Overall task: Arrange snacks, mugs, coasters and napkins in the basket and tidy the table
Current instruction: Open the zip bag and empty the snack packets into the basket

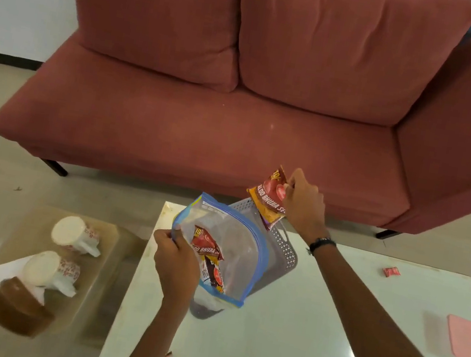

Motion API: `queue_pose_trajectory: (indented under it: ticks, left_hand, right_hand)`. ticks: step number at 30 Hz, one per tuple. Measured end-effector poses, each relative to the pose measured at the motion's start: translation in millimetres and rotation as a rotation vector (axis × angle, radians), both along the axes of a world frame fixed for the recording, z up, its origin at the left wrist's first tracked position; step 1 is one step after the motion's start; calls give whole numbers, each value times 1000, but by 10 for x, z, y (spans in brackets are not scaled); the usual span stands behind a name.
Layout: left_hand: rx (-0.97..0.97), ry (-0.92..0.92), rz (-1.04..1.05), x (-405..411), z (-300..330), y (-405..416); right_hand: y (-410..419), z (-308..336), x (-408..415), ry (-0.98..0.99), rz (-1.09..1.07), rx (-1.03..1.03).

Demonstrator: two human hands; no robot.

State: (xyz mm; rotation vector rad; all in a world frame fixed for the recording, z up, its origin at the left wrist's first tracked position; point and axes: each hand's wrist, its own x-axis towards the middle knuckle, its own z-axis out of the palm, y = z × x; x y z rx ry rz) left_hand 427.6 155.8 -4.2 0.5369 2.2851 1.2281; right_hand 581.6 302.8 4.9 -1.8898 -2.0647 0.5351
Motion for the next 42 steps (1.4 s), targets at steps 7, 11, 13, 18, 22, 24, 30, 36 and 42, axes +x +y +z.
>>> queue_pose_trajectory:
  ticks: [7, 11, 13, 18, 22, 24, 30, 36, 42]
  left_hand:
    - [34, -19, 7, -2, -544, 99]
    - [36, -32, -3, 6, -644, 97]
    - [42, -54, -6, 8, -689, 99]
    - [34, -84, -14, 16, -720, 114]
    - [19, -93, -11, 33, -737, 92]
    - [18, -94, -15, 47, -716, 76]
    - [6, -94, -41, 85, -601, 25]
    - [-11, -38, -123, 94, -586, -62]
    - [15, 24, -149, 221, -593, -228]
  right_hand:
    - [347, -1551, -110, -75, -65, -202]
    - [465, -1961, -136, -88, -41, -223]
    - [515, -2101, -154, -76, -45, -226]
    - [608, -2228, -127, -32, -96, -218]
    - [633, -2245, -46, -3, -97, -215]
    - [589, -2217, -2, 6, -91, -205]
    - [0, -1356, -20, 369, -37, 38]
    - [-893, -336, -311, 254, 231, -186]
    - [-913, -1108, -817, -244, 375, -623]
